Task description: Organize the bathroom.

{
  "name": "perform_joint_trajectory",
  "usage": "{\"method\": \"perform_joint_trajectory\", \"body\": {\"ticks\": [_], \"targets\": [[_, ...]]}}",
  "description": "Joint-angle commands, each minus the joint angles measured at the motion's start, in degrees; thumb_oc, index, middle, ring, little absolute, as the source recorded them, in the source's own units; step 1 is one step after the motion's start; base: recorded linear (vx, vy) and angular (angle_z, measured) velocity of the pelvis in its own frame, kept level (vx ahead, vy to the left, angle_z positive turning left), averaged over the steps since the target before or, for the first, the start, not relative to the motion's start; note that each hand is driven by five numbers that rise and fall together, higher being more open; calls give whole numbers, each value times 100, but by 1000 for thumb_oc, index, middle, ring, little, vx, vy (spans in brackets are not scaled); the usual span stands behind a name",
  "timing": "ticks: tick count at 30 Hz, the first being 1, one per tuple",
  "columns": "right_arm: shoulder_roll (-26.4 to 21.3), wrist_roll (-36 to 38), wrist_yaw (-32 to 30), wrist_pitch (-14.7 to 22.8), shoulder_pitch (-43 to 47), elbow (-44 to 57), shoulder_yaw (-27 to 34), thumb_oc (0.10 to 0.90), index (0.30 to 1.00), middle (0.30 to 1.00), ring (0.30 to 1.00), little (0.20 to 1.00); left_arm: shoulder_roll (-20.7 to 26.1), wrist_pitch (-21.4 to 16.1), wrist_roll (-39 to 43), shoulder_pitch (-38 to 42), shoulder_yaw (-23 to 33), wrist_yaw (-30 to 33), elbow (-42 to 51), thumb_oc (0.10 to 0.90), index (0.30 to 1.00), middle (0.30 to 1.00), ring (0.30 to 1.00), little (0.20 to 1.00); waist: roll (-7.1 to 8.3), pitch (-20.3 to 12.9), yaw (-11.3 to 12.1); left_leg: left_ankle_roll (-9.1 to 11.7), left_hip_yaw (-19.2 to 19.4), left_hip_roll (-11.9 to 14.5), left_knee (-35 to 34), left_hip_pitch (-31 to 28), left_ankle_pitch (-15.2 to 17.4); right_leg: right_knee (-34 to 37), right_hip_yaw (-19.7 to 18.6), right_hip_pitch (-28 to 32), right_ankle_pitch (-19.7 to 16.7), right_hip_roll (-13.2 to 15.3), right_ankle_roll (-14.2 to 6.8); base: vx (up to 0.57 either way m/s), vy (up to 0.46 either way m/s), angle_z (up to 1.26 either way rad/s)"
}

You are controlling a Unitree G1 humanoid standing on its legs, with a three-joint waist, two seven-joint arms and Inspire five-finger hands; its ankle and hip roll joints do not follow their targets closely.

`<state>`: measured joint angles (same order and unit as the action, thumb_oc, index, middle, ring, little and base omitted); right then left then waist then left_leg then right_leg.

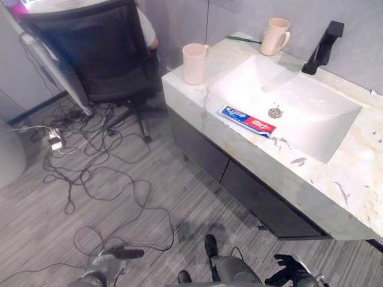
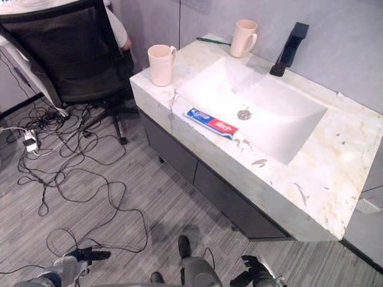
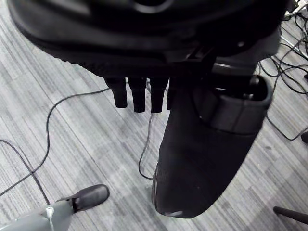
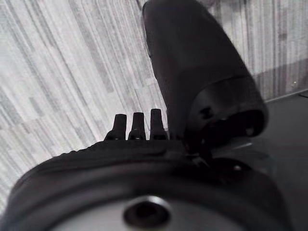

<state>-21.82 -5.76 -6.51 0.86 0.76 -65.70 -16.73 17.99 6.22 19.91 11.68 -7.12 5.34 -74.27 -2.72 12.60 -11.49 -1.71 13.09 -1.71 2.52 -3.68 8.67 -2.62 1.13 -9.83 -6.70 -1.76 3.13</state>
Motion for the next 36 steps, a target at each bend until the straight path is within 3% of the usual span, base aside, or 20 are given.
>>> {"method": "perform_joint_trajectory", "body": {"ticks": [1, 4, 5, 6, 7, 8, 9, 10, 11, 12, 13, 14, 16, 17, 18, 21, 25, 28, 36], "targets": [[-99, 261, -17, -57, 139, -218, 202, 800, 900, 900, 900, 900, 275, 97, -156, -255, 2, 140, -106, 800, 900, 900, 900, 900, 228, 65, -96, -87, -4, -85, -76, 154, -622, -447, -186, -138, 159, 24, -698, 73, -130, -1], [-85, 301, 63, -94, 124, -281, 208, 800, 900, 900, 900, 900, 285, 69, -255, -331, 65, 129, -151, 800, 900, 900, 900, 900, 232, -6, -120, 22, -8, 15, 337, 130, -597, -419, -193, -78, 205, 27, -565, 58, -143, 5], [-57, 426, 79, -208, 59, -277, 119, 800, 900, 900, 900, 900, 208, 44, -391, -362, 84, 84, -197, 800, 900, 900, 900, 900, 269, -111, -128, 493, -320, 379, 2350, 419, -1697, -300, -182, 59, 223, -29, -225, 80, -327, 15], [-56, 412, 112, -285, 41, -238, 64, 800, 900, 900, 900, 900, 155, 88, -509, -361, 78, 22, -196, 800, 900, 900, 900, 900, 339, -116, -127, 632, -461, 563, 3370, 805, -2078, -253, -230, 132, 212, -28, -88, 76, -325, 12], [-56, 394, 142, -337, 37, -218, 34, 800, 900, 900, 900, 900, 128, 118, -608, -357, 77, -30, -191, 800, 900, 900, 900, 900, 364, -117, -119, 661, -523, 617, 3636, 993, -2179, -228, -270, 159, 206, -34, -37, 14, -194, -11], [-76, 395, 191, -424, 80, -192, -60, 800, 900, 900, 900, 900, 54, 180, -574, -388, 0, -21, -133, 800, 900, 900, 900, 900, 459, -37, -35, 469, -875, 620, 4732, 2089, -2091, -290, -482, 232, 214, -51, 61, 10, -104, -22], [-89, 390, 210, -475, 104, -168, -95, 800, 900, 900, 900, 900, 29, 231, -566, -421, -34, -33, -84, 800, 900, 900, 900, 900, 478, 6, 20, 366, -964, 584, 4805, 2419, -1982, -310, -583, 285, 232, -78, 83, 96, -36, -57], [-117, 349, 291, -561, 159, -140, -152, 800, 900, 900, 900, 900, 33, 332, -547, -518, -96, -95, -15, 800, 900, 900, 900, 900, 493, 53, 145, 210, -1076, 613, 4000, 2579, -1851, -377, -734, 407, 345, -161, 65, 265, 96, -84], [-133, 283, 362, -549, 206, -182, -155, 800, 900, 900, 900, 900, 105, 337, -598, -620, -118, -175, -29, 800, 900, 900, 900, 900, 521, 61, 205, 150, -1142, 738, 2856, 2273, -1861, -398, -860, 510, 492, -204, -9, 273, 113, -107], [-135, 287, 367, -540, 213, -192, -161, 800, 900, 900, 900, 900, 123, 340, -615, -635, -117, -201, -31, 800, 900, 900, 900, 900, 528, 73, 218, 149, -1156, 757, 2590, 2192, -1889, -404, -891, 532, 519, -211, -25, 289, 142, -127], [-162, 322, 395, -512, 241, -216, -169, 800, 900, 900, 900, 900, 213, 352, -734, -697, -103, -345, -54, 800, 900, 900, 900, 900, 517, 98, 241, 148, -1303, 827, 1704, 2002, -1936, -442, -1023, 558, 616, -251, -92, 257, 143, -117], [-186, 375, 402, -481, 257, -242, -202, 800, 900, 900, 900, 900, 271, 373, -781, -740, -110, -422, -68, 800, 900, 900, 900, 900, 465, 134, 294, 199, -1588, 835, 814, 1918, -2042, -469, -1160, 607, 697, -313, -152, 345, 176, -99], [-215, 400, 385, -508, 289, -230, -264, 800, 900, 900, 900, 900, 319, 459, -791, -842, -134, -521, -57, 800, 900, 900, 900, 900, 391, 169, 430, 293, -2135, 824, -114, 1903, -2119, -487, -1426, 729, 830, -376, -256, 303, 139, -47], [-215, 400, 385, -508, 289, -230, -264, 800, 900, 900, 900, 900, 319, 459, -791, -842, -134, -521, -57, 800, 900, 900, 900, 900, 391, 169, 430, 293, -2135, 824, -114, 1903, -2119, -487, -1426, 729, 830, -376, -256, 428, 220, -68], [-203, 344, 359, -613, 338, -176, -372, 800, 900, 900, 900, 900, 266, 480, -769, -1030, -178, -561, -97, 800, 900, 900, 900, 900, 379, 220, 617, 301, -2719, 705, -144, 1960, -2017, -639, -1648, 834, 982, -329, -365, 390, 240, -94], [-125, 314, 280, -481, 296, -241, -217, 800, 900, 900, 900, 900, 264, 505, -1034, -1063, -164, -601, -66, 800, 900, 900, 900, 900, 311, 150, 507, 336, -2285, 857, -47, 1591, -1733, -726, -1539, 765, 988, 15, -492, 353, 272, -166], [-59, 106, 249, -323, 211, -265, 0, 800, 900, 900, 900, 900, 389, 356, -912, -995, -197, -648, -167, 800, 900, 900, 900, 900, 142, 134, 383, 356, -1917, 830, 19, 1292, -1490, -1116, -1243, 412, 836, 396, -679, 206, 311, -90], [-26, -37, 256, -340, 140, -154, -6, 800, 900, 900, 900, 900, 490, 300, -763, -992, -78, -591, -257, 800, 900, 900, 900, 900, 99, 123, 469, 279, -1533, 781, 69, 1122, -1286, -1042, -794, 365, 875, 750, -736, 113, 249, -108], [-92, 352, -4, -585, 53, -126, 259, 800, 900, 900, 900, 900, 552, -205, -1397, -1219, -209, -763, -205, 800, 900, 900, 900, 900, 132, -37, 677, 115, -1002, 579, 86, 785, -990, -740, -336, 522, 546, 1059, -947, 50, 155, -62]]}}
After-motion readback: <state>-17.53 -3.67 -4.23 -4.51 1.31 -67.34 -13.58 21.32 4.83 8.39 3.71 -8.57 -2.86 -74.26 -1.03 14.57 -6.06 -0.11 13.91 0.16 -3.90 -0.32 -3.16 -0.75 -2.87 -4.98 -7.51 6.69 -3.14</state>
